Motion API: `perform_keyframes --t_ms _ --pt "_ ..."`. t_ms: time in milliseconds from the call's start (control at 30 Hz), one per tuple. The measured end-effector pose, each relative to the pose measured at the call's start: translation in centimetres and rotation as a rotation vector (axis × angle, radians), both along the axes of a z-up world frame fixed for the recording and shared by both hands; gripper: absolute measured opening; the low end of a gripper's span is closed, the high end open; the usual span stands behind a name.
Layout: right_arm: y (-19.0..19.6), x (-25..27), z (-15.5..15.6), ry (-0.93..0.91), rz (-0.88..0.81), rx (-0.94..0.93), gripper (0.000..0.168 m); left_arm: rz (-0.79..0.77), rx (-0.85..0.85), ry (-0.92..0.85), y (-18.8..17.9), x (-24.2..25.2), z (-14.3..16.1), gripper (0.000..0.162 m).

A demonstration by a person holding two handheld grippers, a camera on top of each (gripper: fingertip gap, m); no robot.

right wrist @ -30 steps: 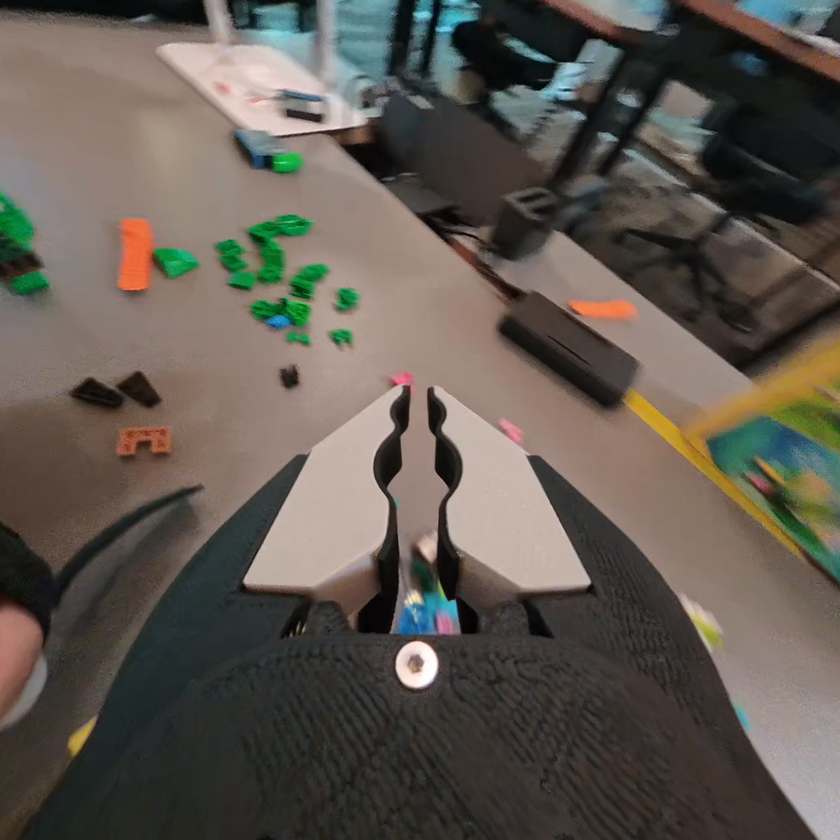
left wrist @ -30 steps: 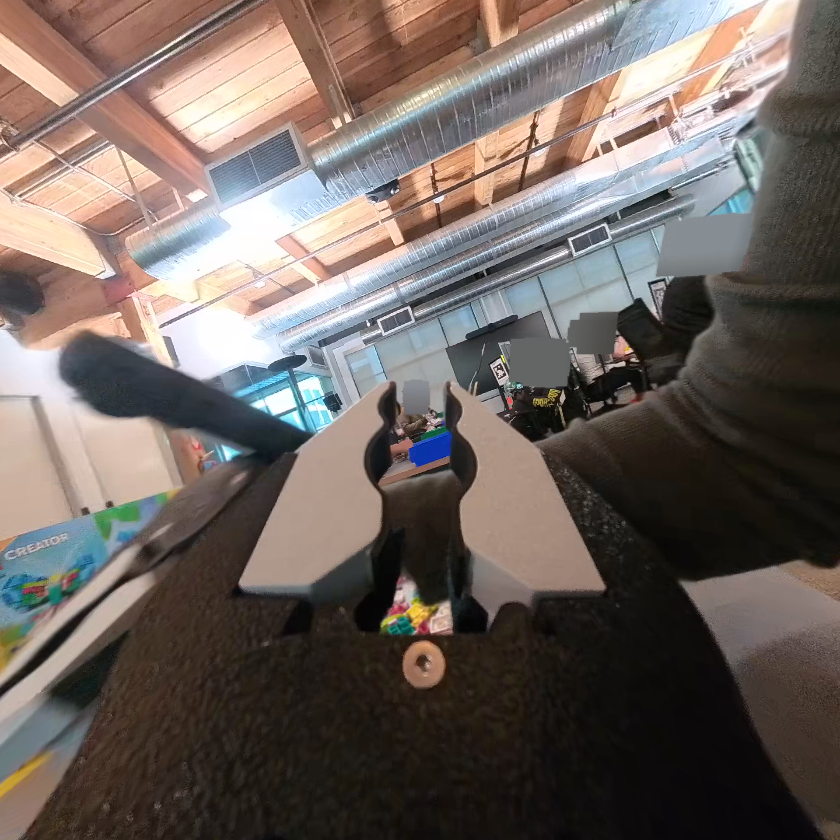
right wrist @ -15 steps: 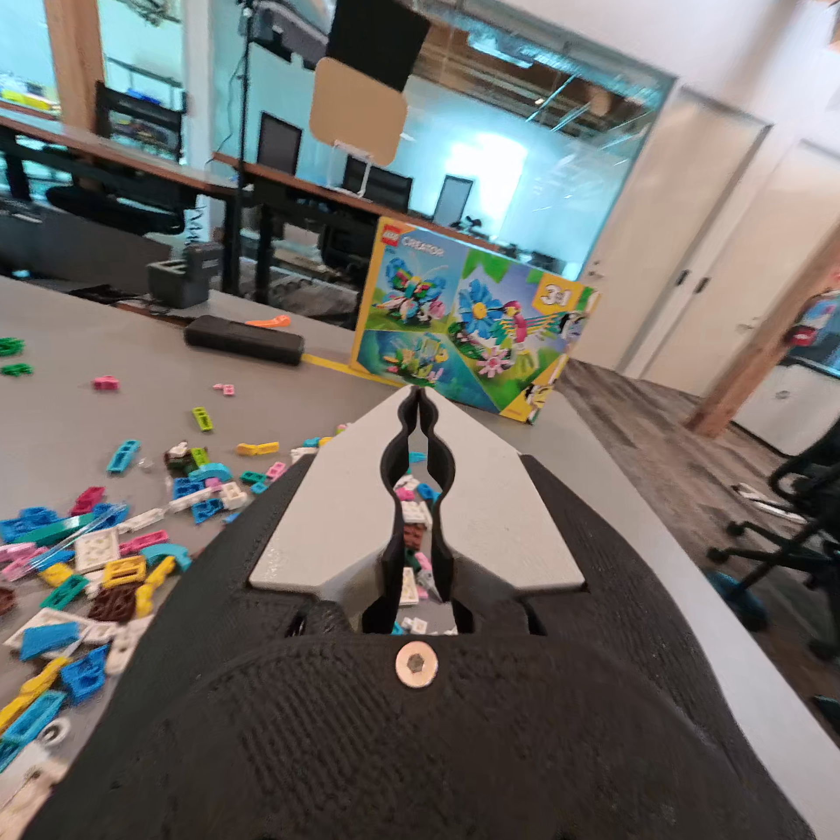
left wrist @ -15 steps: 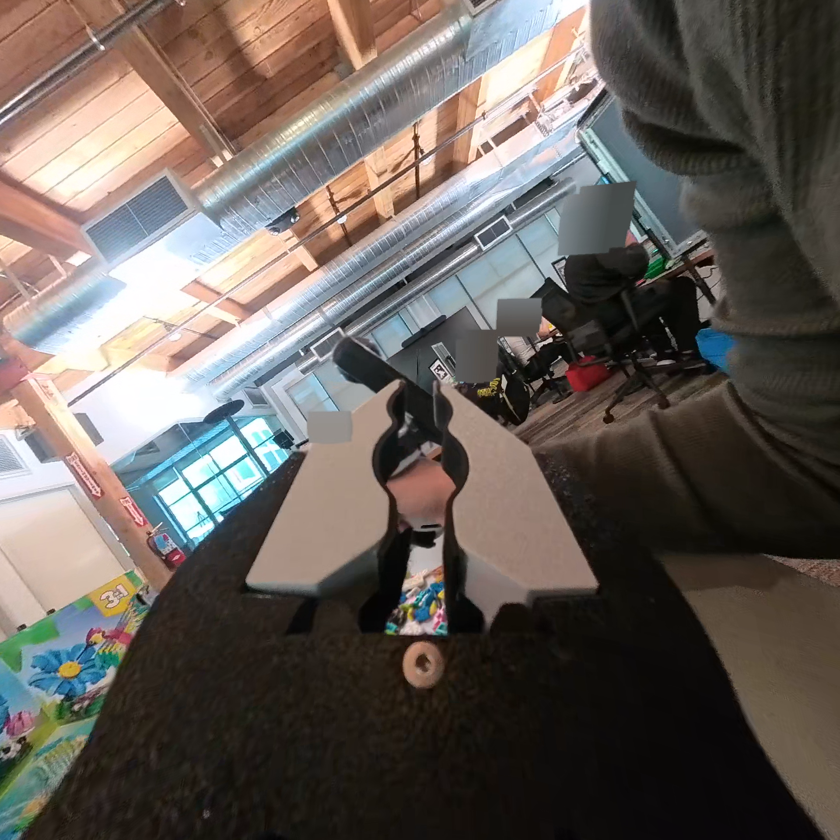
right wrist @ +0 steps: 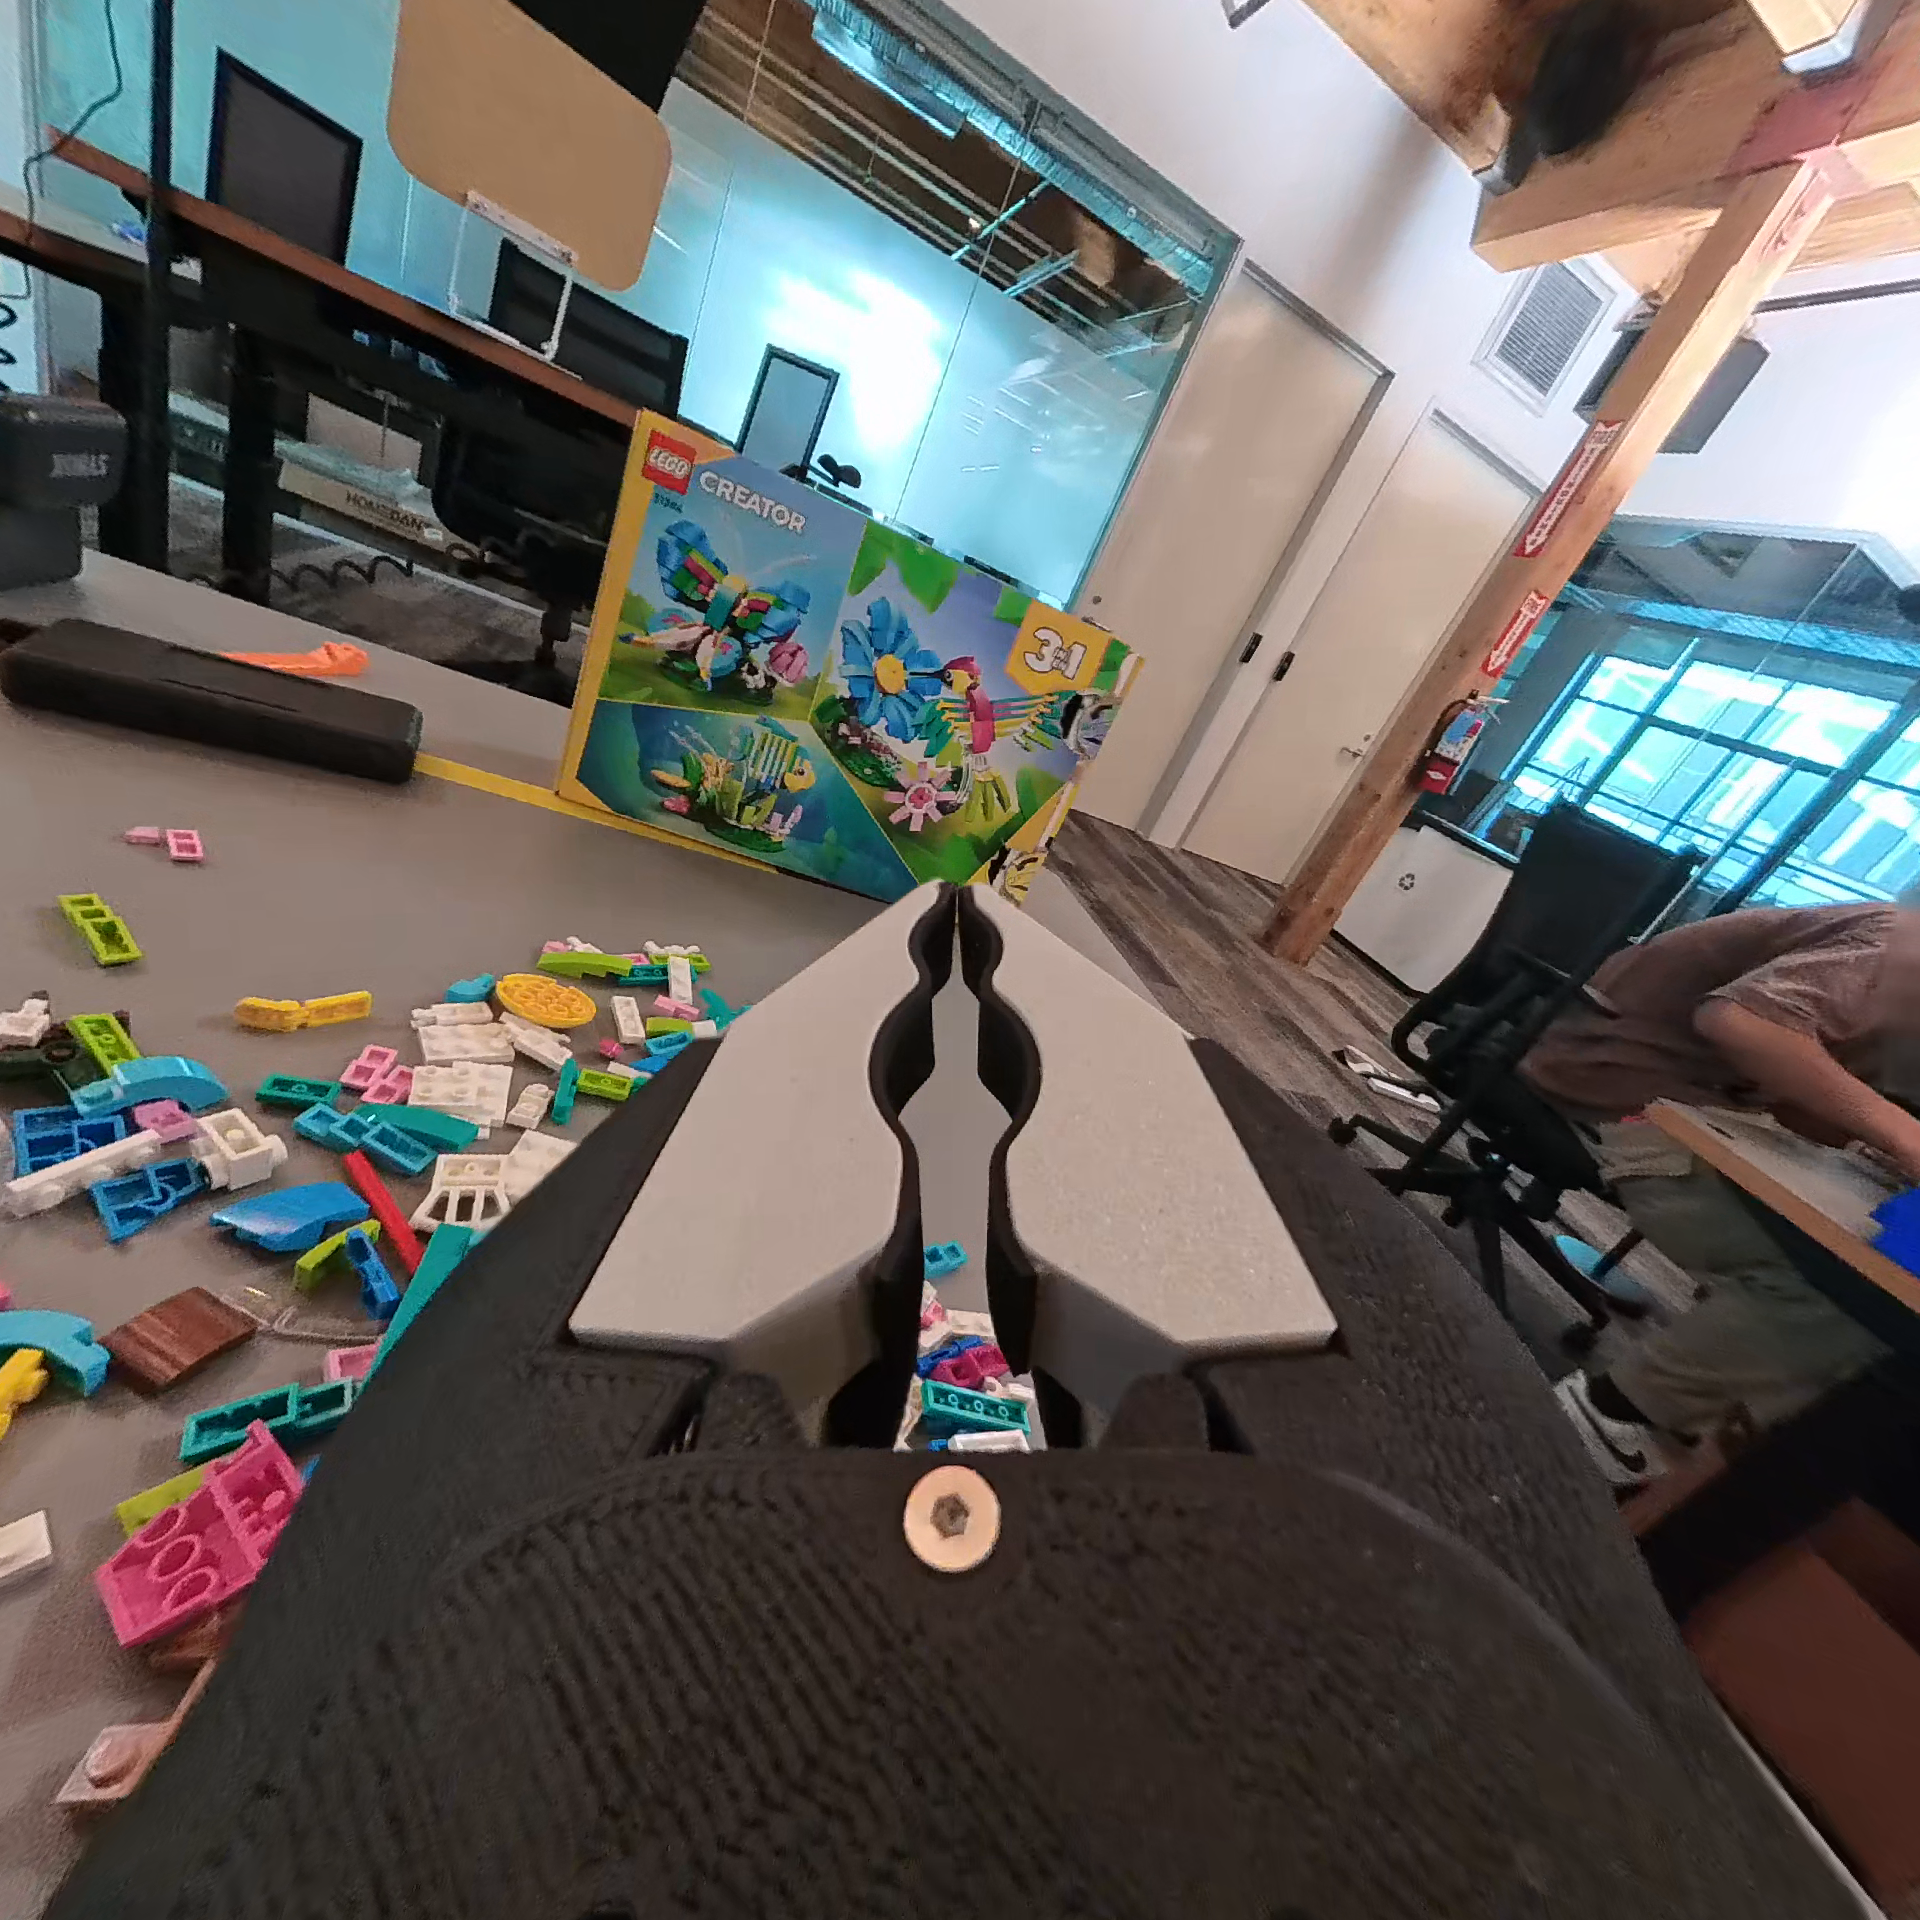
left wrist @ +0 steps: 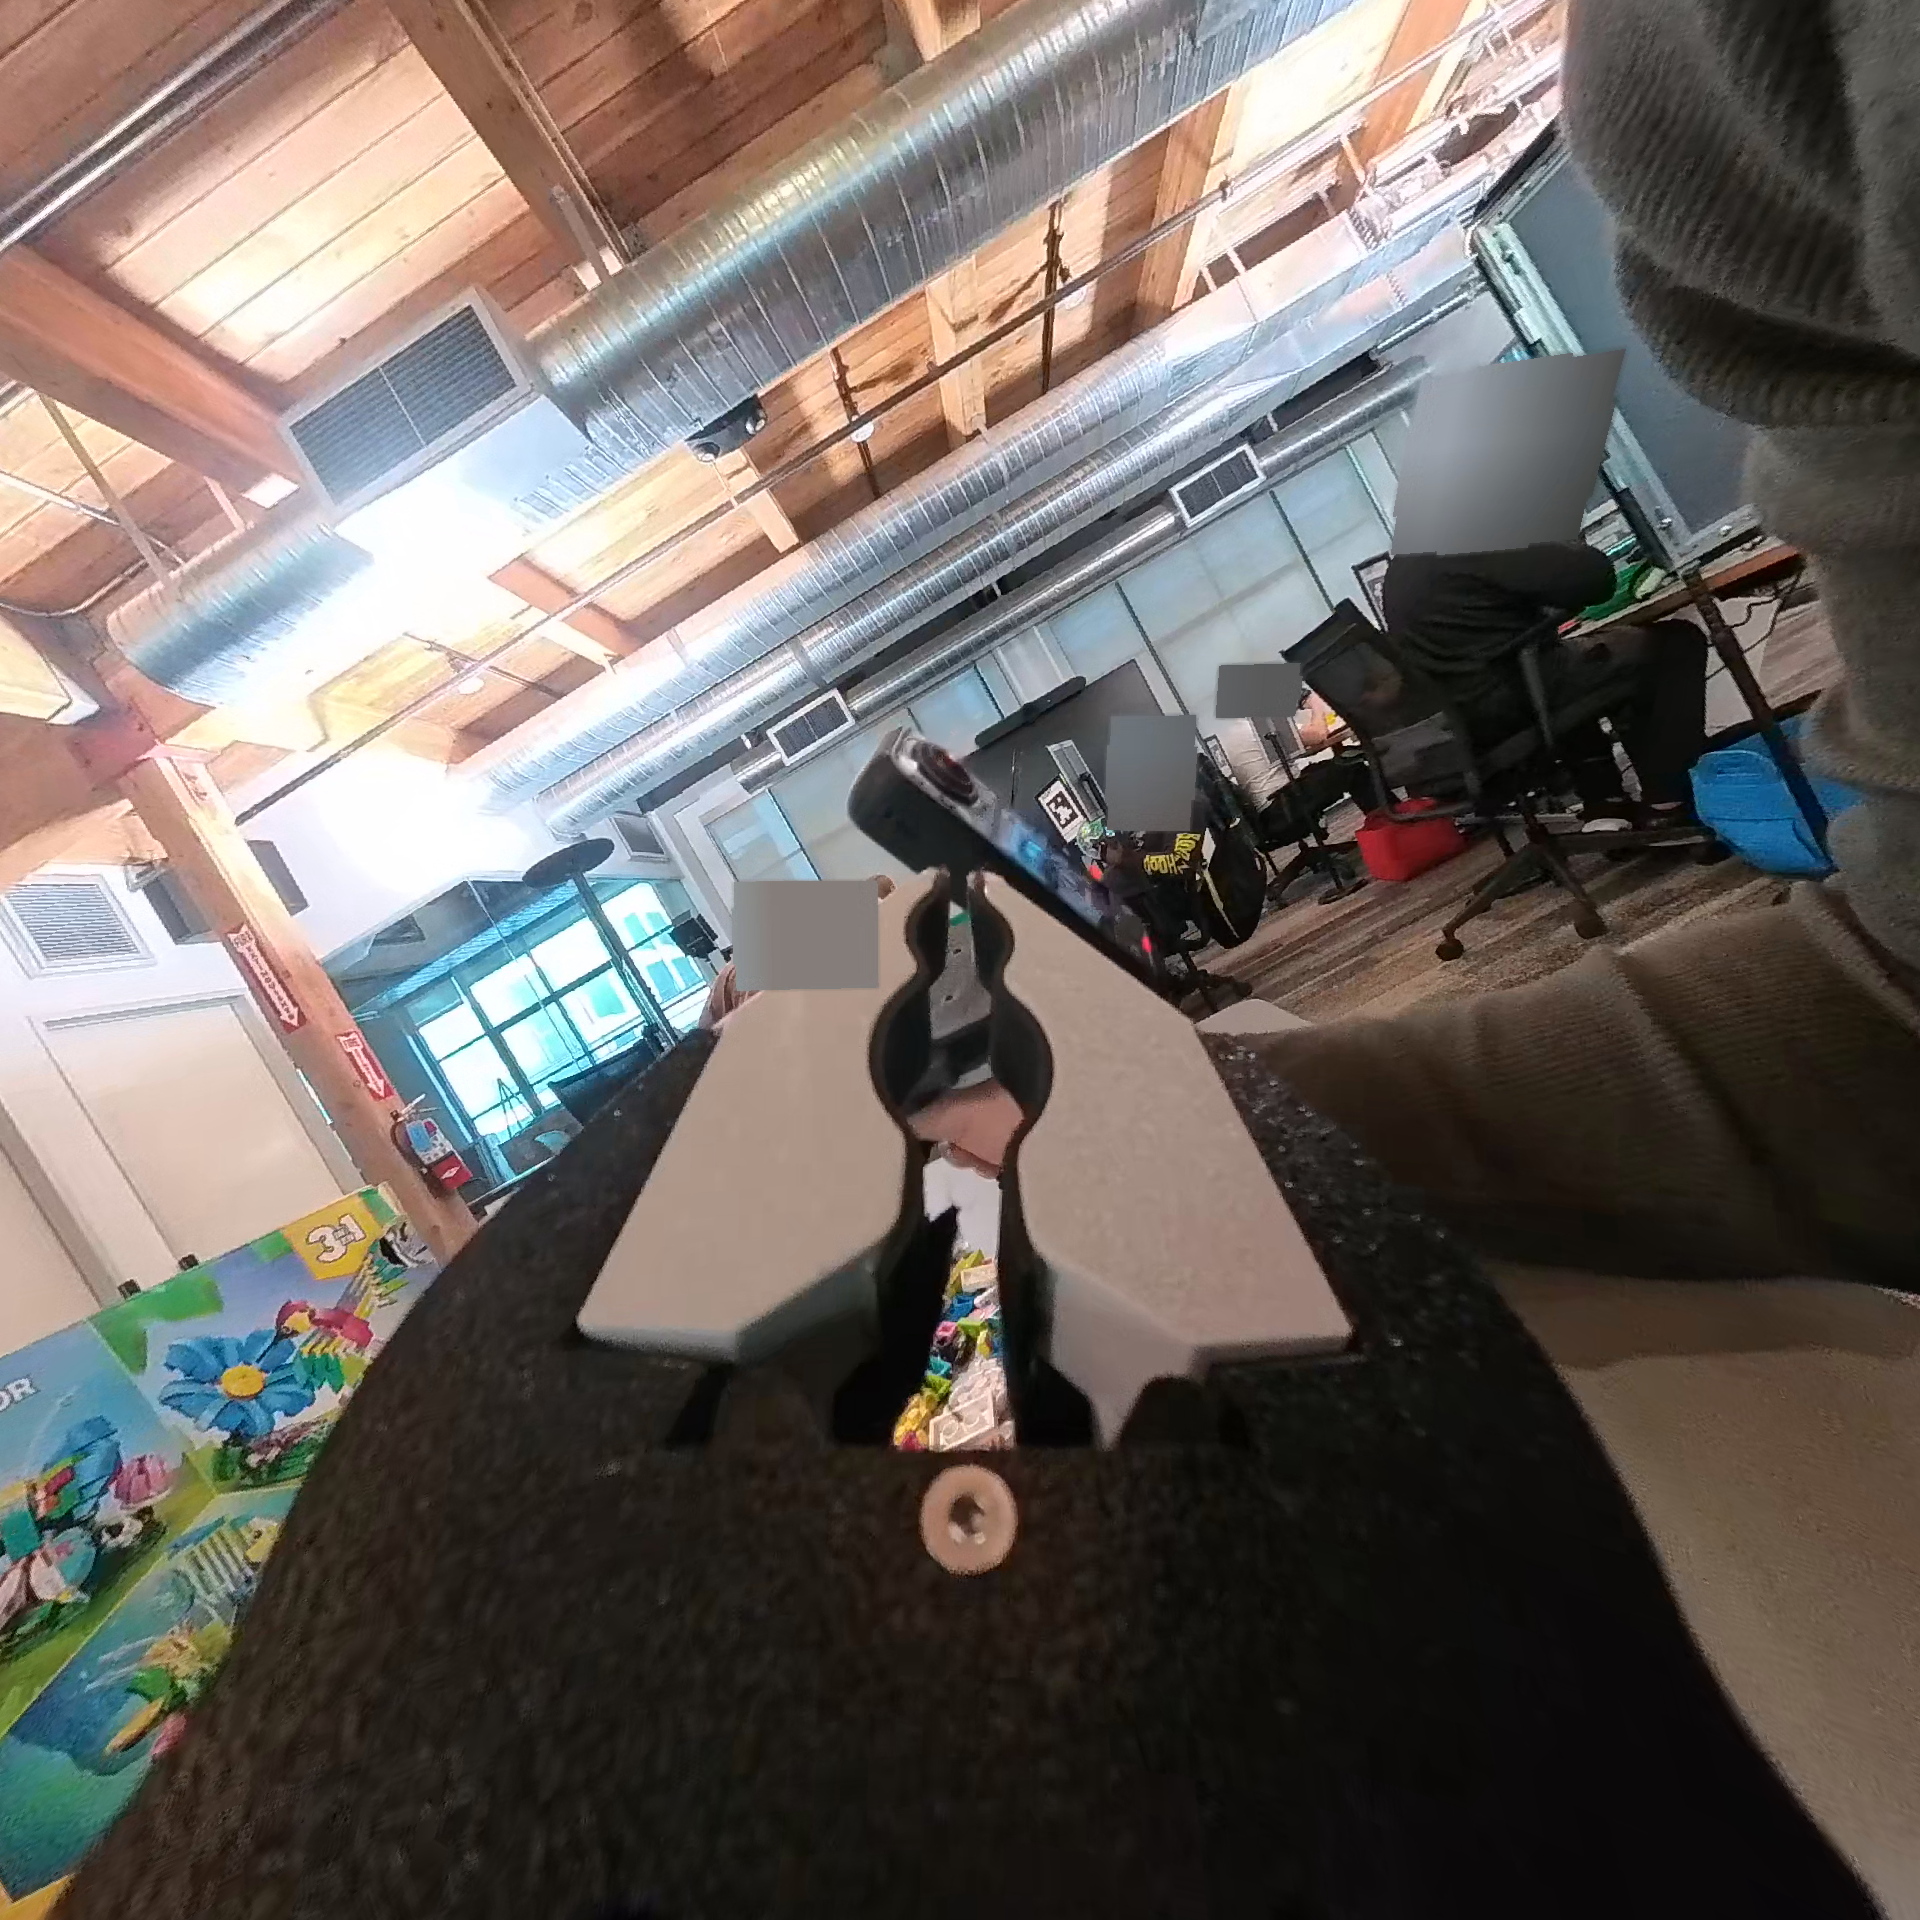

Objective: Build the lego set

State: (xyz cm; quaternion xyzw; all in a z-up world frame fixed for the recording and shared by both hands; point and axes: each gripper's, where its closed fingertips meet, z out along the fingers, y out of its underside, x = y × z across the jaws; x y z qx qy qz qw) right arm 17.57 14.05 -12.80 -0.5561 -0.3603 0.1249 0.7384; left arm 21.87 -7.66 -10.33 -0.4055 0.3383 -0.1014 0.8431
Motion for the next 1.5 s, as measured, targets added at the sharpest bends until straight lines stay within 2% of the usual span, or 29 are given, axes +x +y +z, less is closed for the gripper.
perform_keyframes --t_ms 533,600,667,833,933,1367,1500 --pt "1.0 1.7 0.2 0.037 -0.076 -0.001 0.0 0.01 0.003 -0.002 0.1 -0.2 0.1 0.0" --pt "1.1 1.9 0.4 0.046 -0.086 0.007 0.0 0.032 0.017 0.003 0.3 -0.6 0.3 0.0" --pt "1.3 2.2 0.3 0.052 -0.095 0.004 0.0 0.118 0.048 0.023 1.2 -2.2 0.5 0.0" --pt "1.7 2.7 0.2 0.065 -0.111 -0.004 0.0 0.308 -0.045 -0.191 4.3 -10.0 1.6 0.0" --pt "1.9 2.9 0.2 0.069 -0.119 -0.003 0.0 0.374 -0.093 -0.271 5.2 -12.4 1.5 0.0" --pt "2.0 2.6 -0.2 0.043 -0.11 0.009 0.0 0.317 -0.151 -0.437 5.1 -14.2 1.5 0.0" --pt "2.3 3.1 -0.4 0.028 -0.152 0.036 0.0 0.369 -0.146 -0.441 5.4 -15.5 1.5 0.0"
